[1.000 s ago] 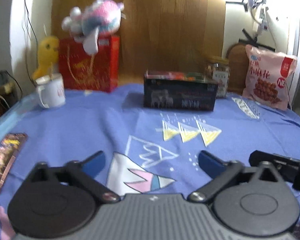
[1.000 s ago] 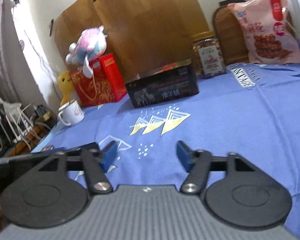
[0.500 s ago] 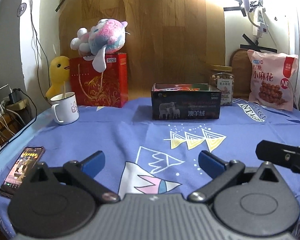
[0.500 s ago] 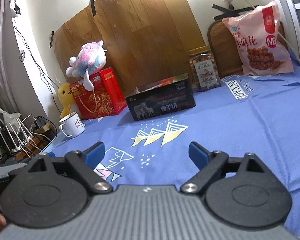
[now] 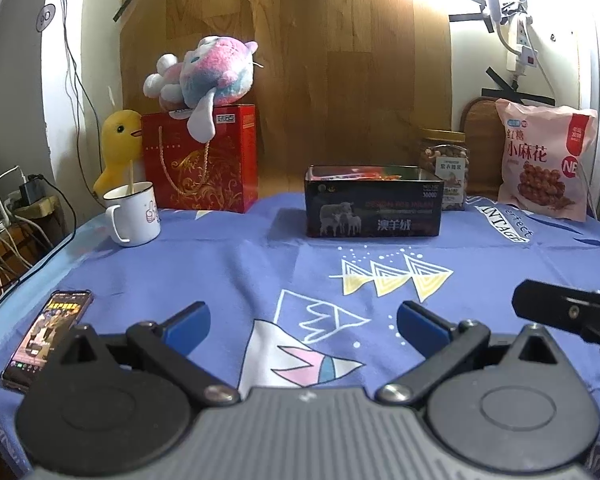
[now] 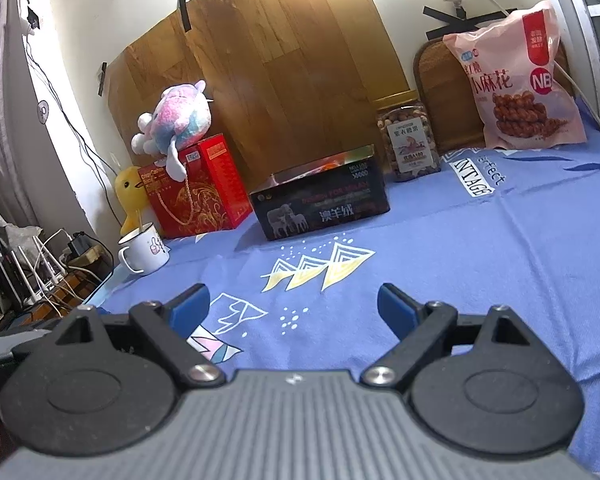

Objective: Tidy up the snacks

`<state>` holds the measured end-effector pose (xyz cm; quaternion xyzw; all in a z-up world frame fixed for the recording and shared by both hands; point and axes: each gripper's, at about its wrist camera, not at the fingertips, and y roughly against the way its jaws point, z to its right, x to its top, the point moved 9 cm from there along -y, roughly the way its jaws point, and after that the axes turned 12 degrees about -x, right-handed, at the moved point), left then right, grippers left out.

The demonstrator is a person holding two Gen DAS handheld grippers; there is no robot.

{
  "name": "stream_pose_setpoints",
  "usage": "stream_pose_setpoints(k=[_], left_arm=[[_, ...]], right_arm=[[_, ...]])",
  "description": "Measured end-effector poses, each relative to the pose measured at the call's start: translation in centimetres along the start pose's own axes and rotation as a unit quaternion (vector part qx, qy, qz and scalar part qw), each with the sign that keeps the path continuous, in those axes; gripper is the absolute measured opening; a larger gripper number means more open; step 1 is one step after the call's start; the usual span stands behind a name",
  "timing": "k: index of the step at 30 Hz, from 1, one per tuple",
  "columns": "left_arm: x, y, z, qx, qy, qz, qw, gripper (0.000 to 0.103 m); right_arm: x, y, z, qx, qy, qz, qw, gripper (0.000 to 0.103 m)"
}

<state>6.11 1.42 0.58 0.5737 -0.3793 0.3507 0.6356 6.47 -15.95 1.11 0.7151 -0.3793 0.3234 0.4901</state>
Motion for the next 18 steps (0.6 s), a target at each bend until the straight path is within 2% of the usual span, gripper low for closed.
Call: stream_pose_setpoints(k=[18], left_arm=[[0.4,0.9,-1.4,0.011,0.015,0.008,0.9998,0.103]], right_arm=[[-0.6,-0.1,-0.5,-0.005,0.018,0.003,1.000,0.093]])
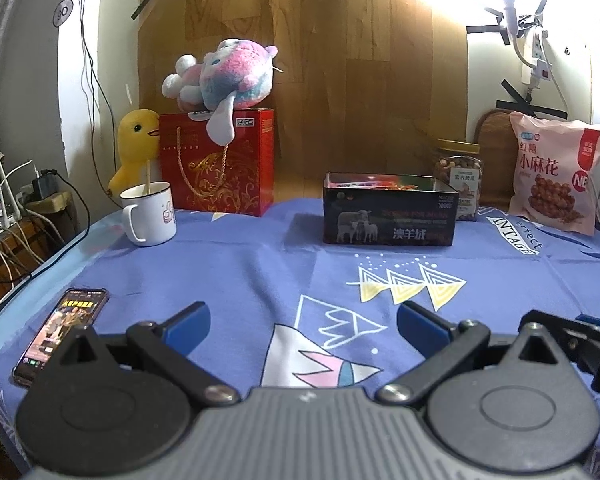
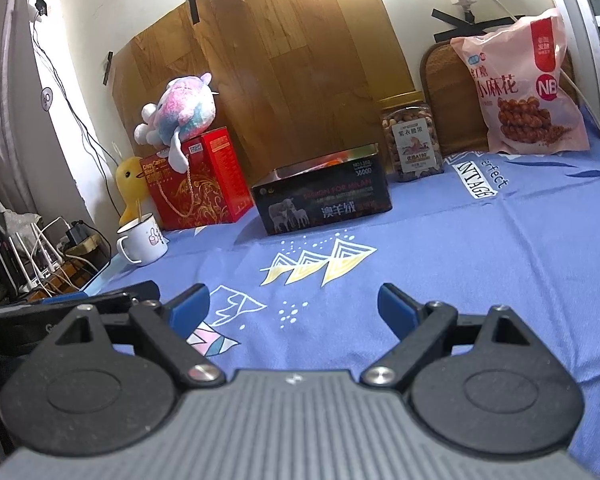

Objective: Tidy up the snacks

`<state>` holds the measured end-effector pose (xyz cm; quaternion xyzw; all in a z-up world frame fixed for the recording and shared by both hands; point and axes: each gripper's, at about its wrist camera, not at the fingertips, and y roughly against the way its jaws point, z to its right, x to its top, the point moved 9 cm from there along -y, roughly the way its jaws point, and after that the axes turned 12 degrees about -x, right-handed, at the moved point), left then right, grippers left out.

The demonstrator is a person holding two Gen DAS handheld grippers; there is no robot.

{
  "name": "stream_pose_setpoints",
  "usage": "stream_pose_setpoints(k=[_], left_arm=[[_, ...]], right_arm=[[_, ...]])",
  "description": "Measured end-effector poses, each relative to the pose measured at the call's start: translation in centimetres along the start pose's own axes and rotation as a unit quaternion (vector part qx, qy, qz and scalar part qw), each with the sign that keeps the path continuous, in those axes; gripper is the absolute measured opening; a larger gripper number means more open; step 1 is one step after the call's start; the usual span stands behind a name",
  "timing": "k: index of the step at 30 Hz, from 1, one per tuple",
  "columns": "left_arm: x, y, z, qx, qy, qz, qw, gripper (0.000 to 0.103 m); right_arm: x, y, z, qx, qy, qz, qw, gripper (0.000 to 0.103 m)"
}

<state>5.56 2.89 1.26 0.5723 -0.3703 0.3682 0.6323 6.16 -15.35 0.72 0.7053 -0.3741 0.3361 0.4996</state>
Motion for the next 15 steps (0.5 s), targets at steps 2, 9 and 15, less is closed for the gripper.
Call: stream_pose_setpoints(k=[2,9,15], left_arm=[[0.03,0.10,-0.07,0.002,-0.001,0.002,1.0000,0.103],[-0.03,0.15,-0.27,0.008,-0.002,0.003,1.0000,0.103],[-0.21,0.13,-0.08,0.006,-0.006,0.000,1.0000,0.103]], right_arm=[[-0.02,-0.03,-0.03,0.000,-0.001,-0.001,1.000,0.093],[-0.13,0.02,-0.21,0.001,0.000,-0.001,1.000,0.093],[-0.12,0.01,-0.20,0.002,0.001,-0.001,1.000,0.093]])
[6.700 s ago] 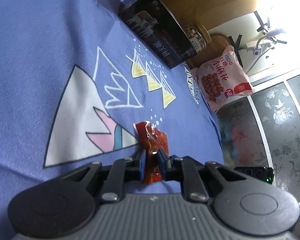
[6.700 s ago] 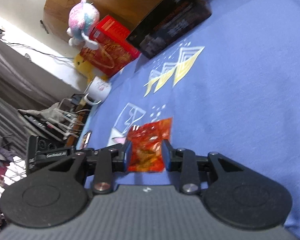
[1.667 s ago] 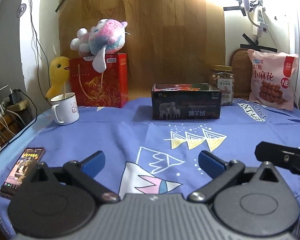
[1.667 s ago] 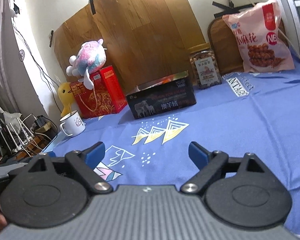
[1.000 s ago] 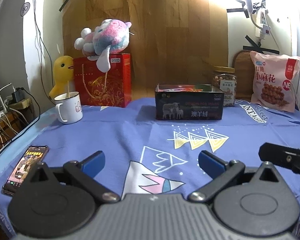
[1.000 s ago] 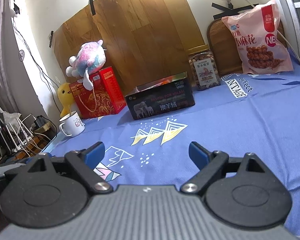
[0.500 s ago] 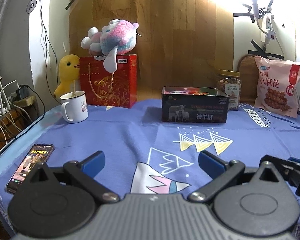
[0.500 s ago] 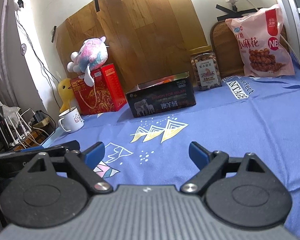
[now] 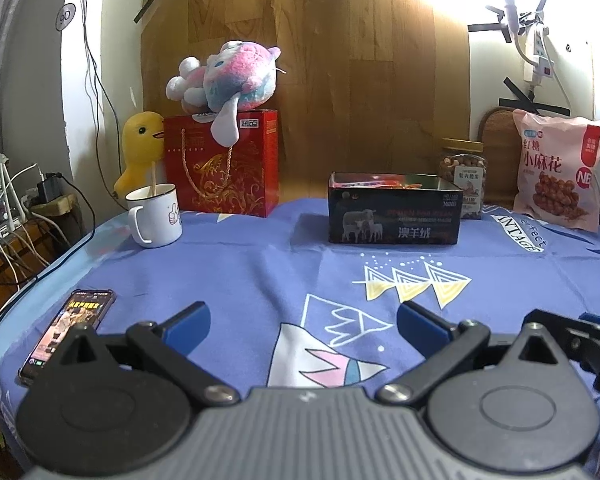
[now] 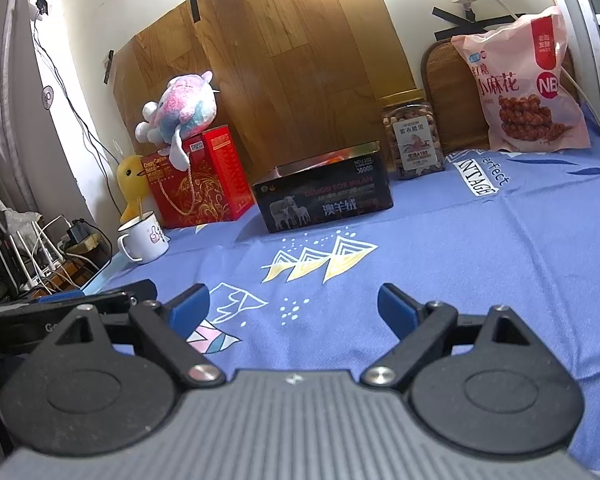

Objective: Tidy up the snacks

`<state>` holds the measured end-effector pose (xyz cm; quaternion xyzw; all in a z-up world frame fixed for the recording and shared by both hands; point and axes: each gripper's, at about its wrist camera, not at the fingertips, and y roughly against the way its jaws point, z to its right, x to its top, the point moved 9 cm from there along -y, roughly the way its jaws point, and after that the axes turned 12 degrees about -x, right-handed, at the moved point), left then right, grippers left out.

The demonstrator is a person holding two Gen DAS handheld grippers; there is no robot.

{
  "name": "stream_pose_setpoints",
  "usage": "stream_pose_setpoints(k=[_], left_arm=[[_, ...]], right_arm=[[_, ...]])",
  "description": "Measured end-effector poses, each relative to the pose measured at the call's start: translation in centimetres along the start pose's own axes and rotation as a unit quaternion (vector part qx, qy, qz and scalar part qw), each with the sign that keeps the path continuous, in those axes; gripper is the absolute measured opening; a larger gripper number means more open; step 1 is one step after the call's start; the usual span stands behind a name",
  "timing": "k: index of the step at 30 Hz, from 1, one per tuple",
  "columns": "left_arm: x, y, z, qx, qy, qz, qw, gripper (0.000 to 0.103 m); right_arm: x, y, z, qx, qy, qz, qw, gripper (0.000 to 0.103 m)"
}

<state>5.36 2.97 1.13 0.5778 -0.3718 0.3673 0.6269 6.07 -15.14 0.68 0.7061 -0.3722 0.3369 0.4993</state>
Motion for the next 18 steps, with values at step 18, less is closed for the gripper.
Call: stream_pose_setpoints(k=[18], left_arm=[[-0.23,-0.10,0.32,-0.018,-0.004,-0.003,0.9998,0.103]], right_arm=[[-0.18,-0.06,-0.01,0.000,-0.001,-0.003,1.000,0.093]])
